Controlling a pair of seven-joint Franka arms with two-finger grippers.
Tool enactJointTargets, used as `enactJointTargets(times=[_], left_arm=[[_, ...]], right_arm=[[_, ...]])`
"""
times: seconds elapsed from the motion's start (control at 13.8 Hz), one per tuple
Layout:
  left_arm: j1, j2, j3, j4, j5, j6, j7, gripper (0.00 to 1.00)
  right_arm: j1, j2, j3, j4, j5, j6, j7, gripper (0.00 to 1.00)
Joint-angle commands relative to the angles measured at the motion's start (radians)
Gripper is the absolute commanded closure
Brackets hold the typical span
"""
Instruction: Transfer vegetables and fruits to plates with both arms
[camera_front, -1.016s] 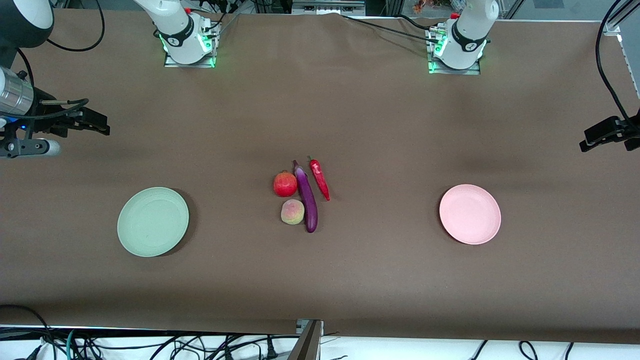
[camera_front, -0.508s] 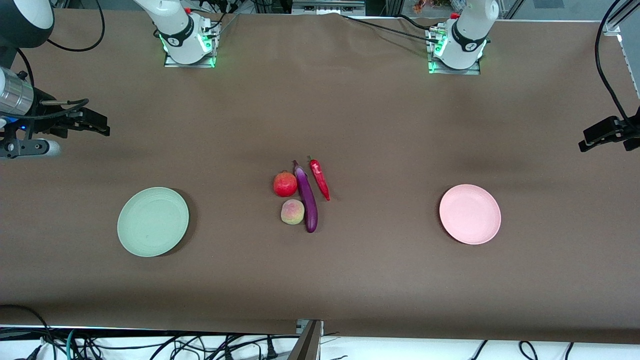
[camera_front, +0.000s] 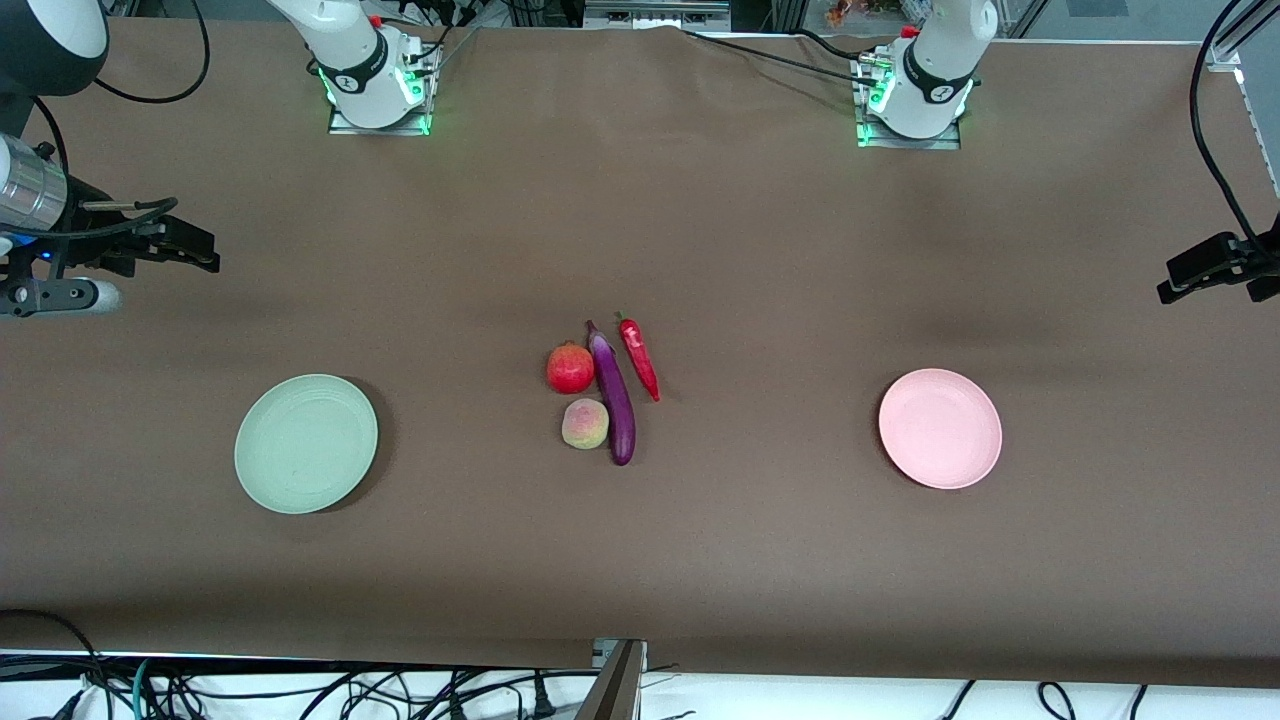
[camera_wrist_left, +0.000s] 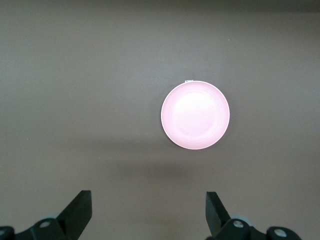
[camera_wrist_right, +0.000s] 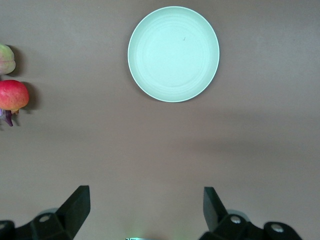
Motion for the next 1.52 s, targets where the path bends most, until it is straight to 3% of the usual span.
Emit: enactJointTargets(times=[0.0, 0.8, 1.45], left_arm=[[-0.007, 0.028, -0.004, 0.034, -0.014, -0.013, 0.013, 0.00], [-0.006, 0.032, -0.004, 0.054, -0.011, -0.013, 0.013, 0.00], [-0.045, 0.105, -0.011, 0.045, -0.017, -0.016, 0.030, 0.00]], right_arm=[[-0.005, 0.004, 0.005, 0.015, 0.007, -0.003, -0.006, 0.00], [-0.003, 0.007, 0.005, 0.015, 0.007, 0.016, -0.006, 0.00], [0.009, 0.145, 0.009, 0.012, 0.017, 0.138, -0.003, 0.00]])
